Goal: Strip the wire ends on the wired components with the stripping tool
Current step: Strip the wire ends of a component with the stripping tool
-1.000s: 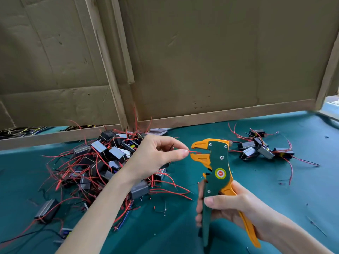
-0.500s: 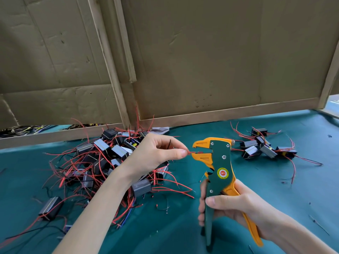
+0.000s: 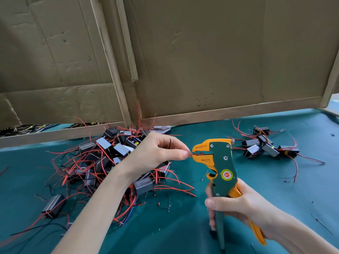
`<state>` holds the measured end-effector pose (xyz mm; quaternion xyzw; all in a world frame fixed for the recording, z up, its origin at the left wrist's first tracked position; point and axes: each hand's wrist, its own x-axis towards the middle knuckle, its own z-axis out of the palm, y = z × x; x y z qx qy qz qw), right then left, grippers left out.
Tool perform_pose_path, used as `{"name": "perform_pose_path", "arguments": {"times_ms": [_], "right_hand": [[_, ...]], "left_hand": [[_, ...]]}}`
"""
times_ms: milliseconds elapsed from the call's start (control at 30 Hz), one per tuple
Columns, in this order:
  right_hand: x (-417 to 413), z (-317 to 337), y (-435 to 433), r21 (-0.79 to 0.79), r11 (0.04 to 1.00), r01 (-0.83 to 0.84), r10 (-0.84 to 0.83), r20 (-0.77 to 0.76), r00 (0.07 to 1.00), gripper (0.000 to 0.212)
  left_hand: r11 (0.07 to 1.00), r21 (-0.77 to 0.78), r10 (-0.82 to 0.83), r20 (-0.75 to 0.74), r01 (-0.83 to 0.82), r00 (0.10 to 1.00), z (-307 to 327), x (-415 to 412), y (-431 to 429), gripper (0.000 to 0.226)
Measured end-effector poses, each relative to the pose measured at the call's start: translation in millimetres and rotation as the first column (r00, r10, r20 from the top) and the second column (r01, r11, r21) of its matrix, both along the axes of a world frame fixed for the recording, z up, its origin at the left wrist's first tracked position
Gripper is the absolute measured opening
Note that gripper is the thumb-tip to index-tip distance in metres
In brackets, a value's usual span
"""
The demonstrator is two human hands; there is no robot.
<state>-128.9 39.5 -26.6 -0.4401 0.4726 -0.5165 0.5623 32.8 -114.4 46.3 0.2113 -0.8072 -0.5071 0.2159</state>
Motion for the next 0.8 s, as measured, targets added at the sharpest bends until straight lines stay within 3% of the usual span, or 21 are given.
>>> {"name": "perform_pose_path", "arguments": {"times_ms": [200,333,400,533,633,733,800], "right_hand": [[13,-10,-4,0.041,0.965,0.258,-0.257,-0.030,0.966,0.037],[6,-8,-8,-0.036,0.992,0.123,-0.113,0.212,0.971,0.024],[0,-8,-11,-0.061,0.991,0.118,-0.099,0.245,0.965,0.024],[-9,-11,-13,-0.087,0.988,0.128,-0.103,0.244,0.964,0.029],[-11,-12,-14,-0.084,0.990,0.115,-0.091,0.242,0.966,0.037],[-10,-16,-15,-0.062,0.994,0.089,-0.073,0.226,0.971,0.037],[-9,-18,-16,-0.028,0.996,0.088,-0.080,0.207,0.975,0.039]], "left_hand": [[1.000,-0.017,0.005,0.015,-0.005,1.000,-9,-4,-2,0.010],[0.992,0.122,0.039,-0.077,-0.030,0.996,-17,-11,-1,0.021],[0.989,0.127,0.086,-0.093,-0.074,0.992,-19,-12,-4,0.028],[0.986,-0.106,0.129,-0.036,-0.132,0.991,-24,-13,-8,0.034],[0.935,-0.306,0.190,0.014,-0.177,0.982,-33,-18,-9,0.026],[0.902,-0.282,0.313,-0.088,-0.326,0.945,-46,-23,-6,0.008],[0.895,-0.257,0.357,-0.078,-0.365,0.931,-53,-26,-2,0.021]]}}
